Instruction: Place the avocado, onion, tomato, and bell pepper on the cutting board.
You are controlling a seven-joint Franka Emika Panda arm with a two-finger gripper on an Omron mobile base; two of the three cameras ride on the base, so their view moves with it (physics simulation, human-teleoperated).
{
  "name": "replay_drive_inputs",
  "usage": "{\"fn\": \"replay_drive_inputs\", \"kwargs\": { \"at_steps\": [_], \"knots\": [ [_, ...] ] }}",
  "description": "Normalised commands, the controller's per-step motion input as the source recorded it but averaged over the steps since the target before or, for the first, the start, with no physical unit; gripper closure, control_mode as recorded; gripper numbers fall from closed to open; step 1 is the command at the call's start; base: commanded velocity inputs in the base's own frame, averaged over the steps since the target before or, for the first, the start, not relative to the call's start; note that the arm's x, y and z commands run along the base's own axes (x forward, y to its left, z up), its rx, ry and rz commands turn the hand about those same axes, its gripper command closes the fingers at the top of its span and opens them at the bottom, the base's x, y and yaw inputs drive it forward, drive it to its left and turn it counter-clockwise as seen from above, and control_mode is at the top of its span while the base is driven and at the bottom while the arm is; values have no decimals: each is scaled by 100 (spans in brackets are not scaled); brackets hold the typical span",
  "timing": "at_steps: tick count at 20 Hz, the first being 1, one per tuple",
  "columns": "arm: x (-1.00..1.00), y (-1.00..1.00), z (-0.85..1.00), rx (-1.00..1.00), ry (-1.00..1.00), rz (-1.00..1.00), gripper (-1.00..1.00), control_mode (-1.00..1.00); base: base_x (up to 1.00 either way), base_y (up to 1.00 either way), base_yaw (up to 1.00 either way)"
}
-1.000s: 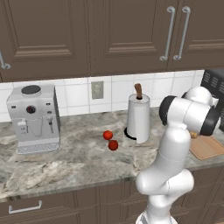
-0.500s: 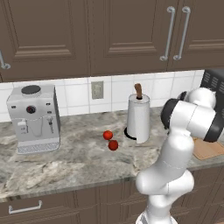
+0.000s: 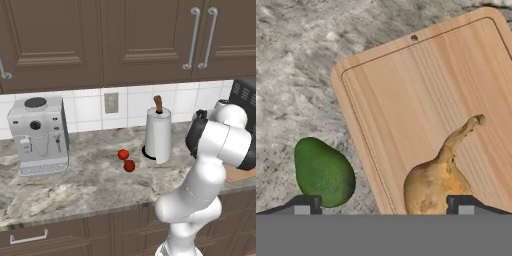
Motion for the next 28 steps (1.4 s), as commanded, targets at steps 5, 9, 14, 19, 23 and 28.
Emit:
{"fn": "replay_drive_inputs", "kwargs": {
  "at_steps": [5,9,14,19,23,28],
  "knots": [
    [2,32,-2,-1,0,22,-100,-100,0,0,0],
    [0,33,0,-3,0,23,-100,-100,0,0,0],
    [5,27,-6,-2,0,20,-100,-100,0,0,0],
    [12,5,-24,-5,-1,16,-100,-100,0,0,0],
    [3,0,-25,-6,-5,10,-100,-100,0,0,0],
    [0,0,-12,-5,-5,7,-100,-100,0,0,0]
  ]
}}
